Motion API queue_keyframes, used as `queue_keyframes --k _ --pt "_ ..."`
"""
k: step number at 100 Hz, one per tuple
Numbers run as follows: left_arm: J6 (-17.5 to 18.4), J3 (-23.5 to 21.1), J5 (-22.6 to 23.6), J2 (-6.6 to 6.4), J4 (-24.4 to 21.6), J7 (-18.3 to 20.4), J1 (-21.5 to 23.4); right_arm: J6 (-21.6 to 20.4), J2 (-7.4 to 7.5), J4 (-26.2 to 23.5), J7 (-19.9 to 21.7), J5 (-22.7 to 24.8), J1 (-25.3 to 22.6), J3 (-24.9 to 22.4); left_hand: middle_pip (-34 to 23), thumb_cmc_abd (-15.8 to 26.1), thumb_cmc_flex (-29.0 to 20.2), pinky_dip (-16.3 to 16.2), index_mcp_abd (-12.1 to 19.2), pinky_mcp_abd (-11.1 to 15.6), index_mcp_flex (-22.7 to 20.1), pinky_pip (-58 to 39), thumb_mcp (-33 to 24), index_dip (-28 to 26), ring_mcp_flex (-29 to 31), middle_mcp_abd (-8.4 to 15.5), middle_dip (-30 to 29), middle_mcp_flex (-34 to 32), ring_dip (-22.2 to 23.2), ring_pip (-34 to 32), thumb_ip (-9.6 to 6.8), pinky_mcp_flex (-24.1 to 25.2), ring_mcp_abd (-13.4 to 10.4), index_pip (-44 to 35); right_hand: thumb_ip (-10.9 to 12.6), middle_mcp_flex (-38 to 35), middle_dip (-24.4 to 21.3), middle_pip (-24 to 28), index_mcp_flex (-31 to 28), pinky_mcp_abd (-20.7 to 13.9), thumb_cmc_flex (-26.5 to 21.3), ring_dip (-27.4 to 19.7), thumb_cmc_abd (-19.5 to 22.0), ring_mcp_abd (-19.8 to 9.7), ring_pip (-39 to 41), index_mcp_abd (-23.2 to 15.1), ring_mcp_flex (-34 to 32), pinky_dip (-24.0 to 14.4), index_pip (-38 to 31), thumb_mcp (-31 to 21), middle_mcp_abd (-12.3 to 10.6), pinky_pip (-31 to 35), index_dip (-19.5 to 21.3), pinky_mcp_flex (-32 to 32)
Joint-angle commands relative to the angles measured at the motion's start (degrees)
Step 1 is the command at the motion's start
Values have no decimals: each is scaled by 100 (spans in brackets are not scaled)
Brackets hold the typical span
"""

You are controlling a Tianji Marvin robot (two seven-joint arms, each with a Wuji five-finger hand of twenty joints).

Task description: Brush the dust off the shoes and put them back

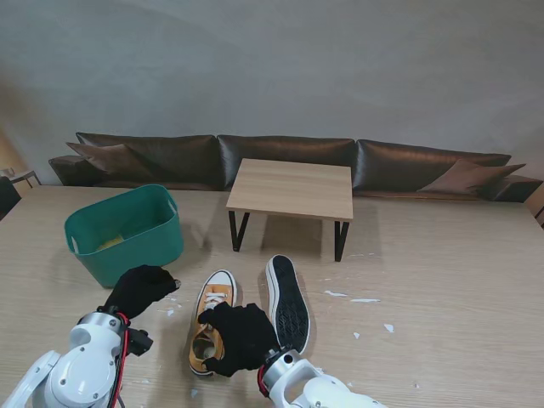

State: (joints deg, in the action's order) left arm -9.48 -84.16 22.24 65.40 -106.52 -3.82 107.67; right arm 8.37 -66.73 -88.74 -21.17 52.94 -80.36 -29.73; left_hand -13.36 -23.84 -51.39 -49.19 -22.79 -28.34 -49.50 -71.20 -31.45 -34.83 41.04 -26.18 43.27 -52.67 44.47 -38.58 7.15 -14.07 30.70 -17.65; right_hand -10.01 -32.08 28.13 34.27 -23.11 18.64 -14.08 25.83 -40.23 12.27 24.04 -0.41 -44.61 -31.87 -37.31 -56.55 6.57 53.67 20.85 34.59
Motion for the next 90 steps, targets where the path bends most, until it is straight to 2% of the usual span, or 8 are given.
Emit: queue_keyframes --k 1,24,35,50,57,64,74,90 --pt "13 0 -29 2 10 138 -12 -93 20 -180 65 -50 -112 -93 50 209 70 -34 -88 79 -96 -124 90 39 -219 -152 -21 -67 34 40 -229 128 330 35 176 264 -111 -109 186 222 340 -96 210 90 -137 -141 191 112 100 276 -121 -247 -62 -1705" --pt "49 29 -43 -20 38 241 -71 -527 96 -622 346 -375 -467 -700 89 210 62 7 -80 67 -90 -13 104 38 -263 -152 -105 -40 -16 138 -223 184 331 31 392 425 -170 -307 153 251 246 -176 983 102 -406 -251 347 -25 380 1392 -122 -486 62 -1739" --pt "29 65 3 -47 -5 340 -61 -733 121 -793 519 -616 -633 -1063 102 200 59 22 -42 61 -74 41 121 41 -294 -120 -153 -26 -42 187 -218 218 319 38 498 396 -179 -341 -4 276 189 -192 1143 143 -471 -301 391 -74 418 1788 -131 -570 128 -1767" --pt "12 132 41 -79 -75 470 -55 -880 151 -1036 820 -994 -838 -1591 140 212 76 55 -10 74 -45 145 137 74 -354 -106 -231 30 -86 275 -230 282 298 80 591 327 -193 -379 -256 260 80 -212 1110 170 -537 -298 402 -93 388 1728 -132 -614 205 -1766" --pt "23 161 69 -96 -97 529 -66 -921 141 -1111 877 -1177 -907 -1810 158 214 93 79 12 80 -16 219 139 108 -407 -85 -273 60 -120 346 -244 330 292 120 596 258 -207 -446 -409 281 17 -217 1047 183 -591 -313 382 -127 405 1493 -124 -677 329 -1756" --pt "37 189 86 -111 -120 591 -90 -923 125 -1158 891 -1329 -953 -1998 175 209 97 103 38 84 -18 296 141 132 -431 -67 -322 79 -154 411 -252 365 280 134 517 145 -190 -466 -541 287 52 -194 927 193 -599 -269 334 -201 424 1068 -111 -710 513 -1723" --pt "57 232 86 -134 -146 688 -143 -907 115 -1217 975 -1534 -985 -2271 183 201 102 117 56 90 -21 354 152 147 -443 -56 -375 91 -180 458 -252 385 267 134 476 49 -180 -504 -598 270 71 -179 894 204 -607 -233 309 -241 470 820 -108 -745 597 -1726" --pt "51 333 148 -170 -173 826 -220 -933 115 -1207 1109 -1830 -1041 -2760 180 183 62 114 115 93 -15 382 191 113 -446 -40 -434 97 -199 491 -215 388 252 95 459 -110 -168 -519 -667 271 73 -166 921 249 -608 -140 267 -272 515 721 -30 -766 638 -1722"
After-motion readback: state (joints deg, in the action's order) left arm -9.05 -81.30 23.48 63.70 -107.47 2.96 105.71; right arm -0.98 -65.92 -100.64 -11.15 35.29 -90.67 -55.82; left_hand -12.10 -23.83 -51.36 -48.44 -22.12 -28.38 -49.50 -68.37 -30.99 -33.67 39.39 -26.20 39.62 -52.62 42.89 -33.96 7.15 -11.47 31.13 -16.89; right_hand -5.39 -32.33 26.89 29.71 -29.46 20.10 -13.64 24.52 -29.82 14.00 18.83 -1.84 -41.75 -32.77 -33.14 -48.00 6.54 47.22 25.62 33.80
